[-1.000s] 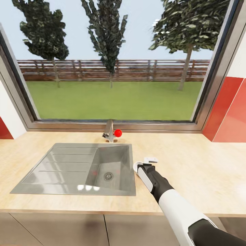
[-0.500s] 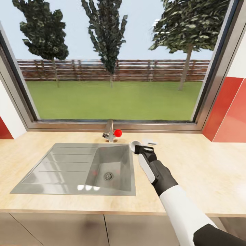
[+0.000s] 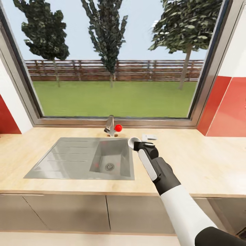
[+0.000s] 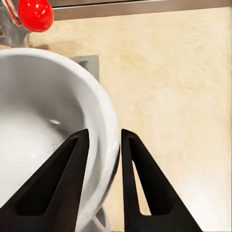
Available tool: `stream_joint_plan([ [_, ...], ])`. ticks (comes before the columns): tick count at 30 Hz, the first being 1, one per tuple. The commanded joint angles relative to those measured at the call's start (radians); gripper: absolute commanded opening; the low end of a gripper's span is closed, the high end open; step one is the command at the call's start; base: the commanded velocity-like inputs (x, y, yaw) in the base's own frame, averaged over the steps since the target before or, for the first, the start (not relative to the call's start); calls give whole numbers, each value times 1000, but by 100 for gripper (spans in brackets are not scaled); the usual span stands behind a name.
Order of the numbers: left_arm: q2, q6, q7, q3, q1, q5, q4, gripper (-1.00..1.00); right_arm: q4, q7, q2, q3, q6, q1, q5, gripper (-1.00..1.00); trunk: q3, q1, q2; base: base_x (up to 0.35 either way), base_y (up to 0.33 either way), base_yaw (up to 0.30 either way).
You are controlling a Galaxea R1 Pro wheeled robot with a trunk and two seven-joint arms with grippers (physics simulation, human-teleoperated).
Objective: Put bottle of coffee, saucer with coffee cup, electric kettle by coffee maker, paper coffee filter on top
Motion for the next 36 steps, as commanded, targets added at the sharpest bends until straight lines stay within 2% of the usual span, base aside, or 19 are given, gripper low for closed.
stream_joint_plan([
  [1, 0, -5, 4, 7, -1, -10, 2, 100, -1, -8, 0, 1, 1, -1, -11, -100, -2, 0, -2, -336, 0, 0],
  [5, -1, -5, 4, 8, -1, -10, 1, 100, 1, -8, 0, 1, 1, -1, -11, -100, -2, 0, -2, -336, 0, 81],
  [13, 0, -4, 4, 10, -1, -6, 0, 100, 1, -8, 0, 2, 1, 0, -11, -100, -2, 0, -2, -336, 0, 255],
  [18, 1, -6, 4, 20, -1, 34, 0, 100, 1, -8, 0, 2, 1, 0, -11, -100, -2, 0, -2, -336, 0, 277],
  [23, 2, -7, 4, 22, -1, 47, 0, 100, 1, -8, 0, 2, 1, 0, -11, -100, -2, 0, -2, -316, 0, 277],
  [36, 2, -6, 4, 23, -1, 48, 1, 100, 2, -8, 0, 1, 0, 0, -7, -100, 3, 0, -2, -36, 0, 266],
])
